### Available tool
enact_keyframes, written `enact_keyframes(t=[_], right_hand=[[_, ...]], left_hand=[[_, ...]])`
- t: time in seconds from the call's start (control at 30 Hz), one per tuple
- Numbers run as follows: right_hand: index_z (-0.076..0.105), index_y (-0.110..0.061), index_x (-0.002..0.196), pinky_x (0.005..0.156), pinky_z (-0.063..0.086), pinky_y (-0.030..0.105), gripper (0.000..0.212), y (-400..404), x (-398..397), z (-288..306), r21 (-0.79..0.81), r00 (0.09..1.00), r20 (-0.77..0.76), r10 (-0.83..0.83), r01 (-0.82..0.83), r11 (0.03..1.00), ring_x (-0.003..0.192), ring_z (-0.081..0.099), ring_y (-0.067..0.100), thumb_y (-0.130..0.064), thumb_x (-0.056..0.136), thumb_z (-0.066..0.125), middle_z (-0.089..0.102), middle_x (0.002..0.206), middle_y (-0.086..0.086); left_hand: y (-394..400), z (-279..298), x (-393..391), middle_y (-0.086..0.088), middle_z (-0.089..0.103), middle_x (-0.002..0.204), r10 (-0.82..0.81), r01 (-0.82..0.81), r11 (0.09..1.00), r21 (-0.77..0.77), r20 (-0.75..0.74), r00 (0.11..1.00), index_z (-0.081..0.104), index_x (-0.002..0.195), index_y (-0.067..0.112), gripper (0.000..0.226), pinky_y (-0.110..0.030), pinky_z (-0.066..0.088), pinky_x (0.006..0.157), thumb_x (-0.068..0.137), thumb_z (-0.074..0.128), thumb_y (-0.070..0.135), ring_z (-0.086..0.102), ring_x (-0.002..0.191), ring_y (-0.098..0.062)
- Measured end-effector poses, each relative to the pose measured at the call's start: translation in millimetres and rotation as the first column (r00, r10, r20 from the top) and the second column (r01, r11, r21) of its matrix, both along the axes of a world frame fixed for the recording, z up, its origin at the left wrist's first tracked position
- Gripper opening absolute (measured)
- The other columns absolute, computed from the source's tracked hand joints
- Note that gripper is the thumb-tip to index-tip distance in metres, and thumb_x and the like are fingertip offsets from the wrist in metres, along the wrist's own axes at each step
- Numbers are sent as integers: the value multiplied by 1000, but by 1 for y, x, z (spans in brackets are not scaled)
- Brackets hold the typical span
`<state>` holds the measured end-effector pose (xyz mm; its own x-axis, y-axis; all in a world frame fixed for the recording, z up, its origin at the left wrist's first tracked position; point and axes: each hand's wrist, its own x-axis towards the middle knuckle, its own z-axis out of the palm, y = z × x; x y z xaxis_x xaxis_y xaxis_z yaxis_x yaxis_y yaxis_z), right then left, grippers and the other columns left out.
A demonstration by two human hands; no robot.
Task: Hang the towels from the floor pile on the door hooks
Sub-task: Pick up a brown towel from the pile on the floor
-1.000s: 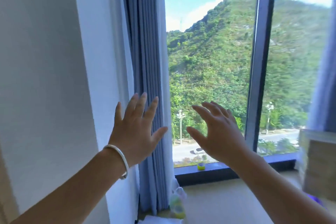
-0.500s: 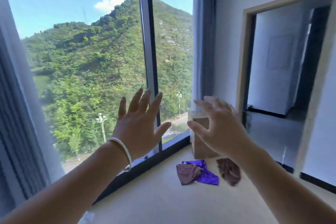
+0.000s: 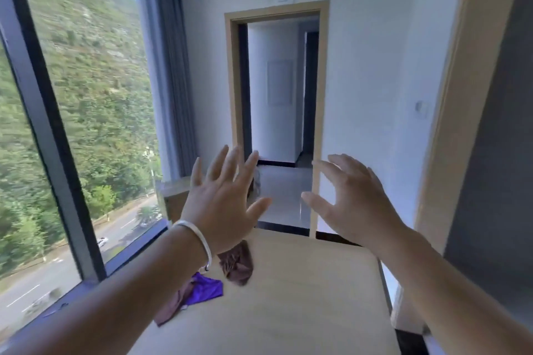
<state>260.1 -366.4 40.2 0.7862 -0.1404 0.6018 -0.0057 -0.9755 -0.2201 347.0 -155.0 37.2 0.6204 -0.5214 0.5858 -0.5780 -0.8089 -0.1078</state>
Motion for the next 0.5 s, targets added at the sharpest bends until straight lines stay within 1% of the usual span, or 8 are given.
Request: enact_keyframes(t=[0.07,0.17,0.27,0.4,0.5], right_hand=[[36,-31,144,117,18,46,62,-18,6,-4,9,998,-13,-57,57,998,143,19,16,-59,89,47,33,152,-1],[34,-32,145,117,15,45,63,-45,23,-9,0,987,-47,-156,156,988,143,14,13,-60,90,45,29,153,-4],[32,-33,145,117,14,44,62,-64,52,-11,-18,970,-78,-228,228,974,143,12,12,-60,91,44,26,154,-5],[31,-34,145,117,14,43,62,-83,106,-10,-32,953,-108,-284,282,959,144,12,14,-60,91,43,25,154,-5],[31,-33,146,117,13,44,63,-97,154,-11,-22,940,-121,-318,318,948,144,12,15,-59,90,44,25,155,-4]], left_hand=[[-23,-2,19,1,-7,160,-64,64,998,-1,1,998,-11,148,32,79,-56,-1,117,83,6,73,-15,146,-20],[-59,-8,56,1,-11,160,-139,139,990,-10,-1,990,-14,148,33,77,-52,-8,115,86,8,73,-18,145,-20],[-87,-15,95,2,-9,160,-192,192,981,-5,-7,981,-14,149,33,78,-53,-6,116,86,9,74,-18,145,-19],[-113,-18,161,0,-8,160,-216,216,976,8,-16,976,-12,150,32,80,-54,-5,115,84,4,75,-16,145,-20],[-128,-16,218,-1,-8,160,-217,218,976,27,-51,975,-12,150,31,82,-56,-1,116,82,2,75,-14,146,-22]])
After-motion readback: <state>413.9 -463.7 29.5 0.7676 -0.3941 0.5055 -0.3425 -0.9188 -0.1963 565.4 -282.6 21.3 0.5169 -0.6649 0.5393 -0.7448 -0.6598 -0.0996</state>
